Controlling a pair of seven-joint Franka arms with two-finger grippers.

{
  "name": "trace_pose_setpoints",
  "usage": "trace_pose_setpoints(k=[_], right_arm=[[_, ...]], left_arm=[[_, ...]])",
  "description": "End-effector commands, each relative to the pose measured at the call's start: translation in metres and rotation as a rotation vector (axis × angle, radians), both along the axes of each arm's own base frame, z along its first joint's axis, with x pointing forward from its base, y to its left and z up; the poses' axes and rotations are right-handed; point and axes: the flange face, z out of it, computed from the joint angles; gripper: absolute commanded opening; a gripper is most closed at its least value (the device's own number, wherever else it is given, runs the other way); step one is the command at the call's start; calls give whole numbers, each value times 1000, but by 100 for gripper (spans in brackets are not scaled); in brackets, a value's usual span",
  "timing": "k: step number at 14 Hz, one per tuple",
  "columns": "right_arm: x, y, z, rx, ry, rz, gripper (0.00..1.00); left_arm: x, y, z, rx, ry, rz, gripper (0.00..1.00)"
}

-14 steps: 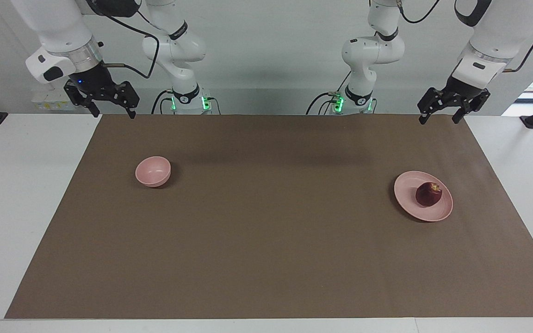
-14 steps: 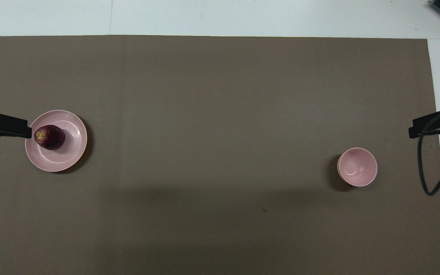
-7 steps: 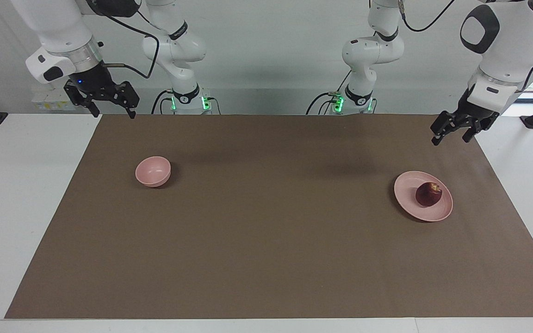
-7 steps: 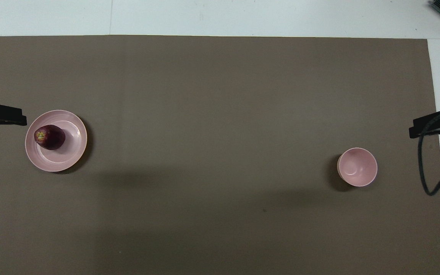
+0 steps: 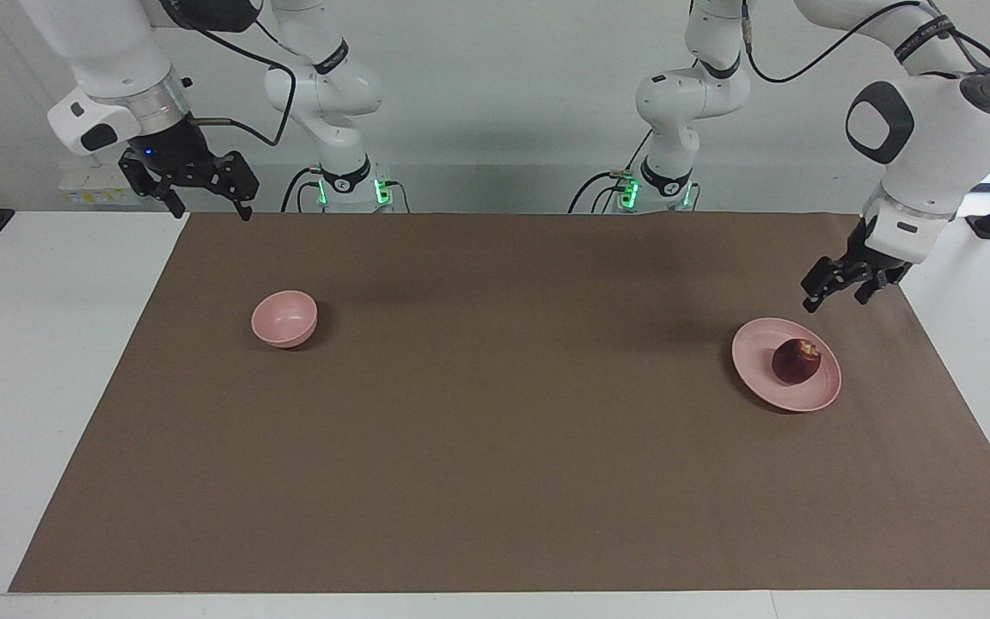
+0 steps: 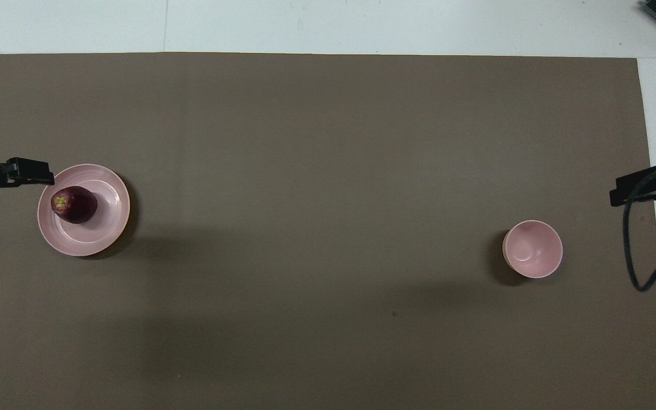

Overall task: Move apple from plate to bowl
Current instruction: 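Reach the left gripper down to the apple on the pink plate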

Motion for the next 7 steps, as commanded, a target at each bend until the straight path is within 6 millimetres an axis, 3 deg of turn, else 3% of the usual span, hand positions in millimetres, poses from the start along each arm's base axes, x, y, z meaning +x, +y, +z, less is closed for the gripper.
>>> trace_pose_setpoints(k=[1,3,7], right_arm=[[-7,-1,1,-3,9,-3,100],[-8,-1,1,-3,10,-3,100],[-8,-1,-1,-2,12,0,100]], left_arm=[[4,11,-35,-6,2,19,100],[13,13,-76,-10,11,31,100],[4,12,-131,-10,-6,41,100]])
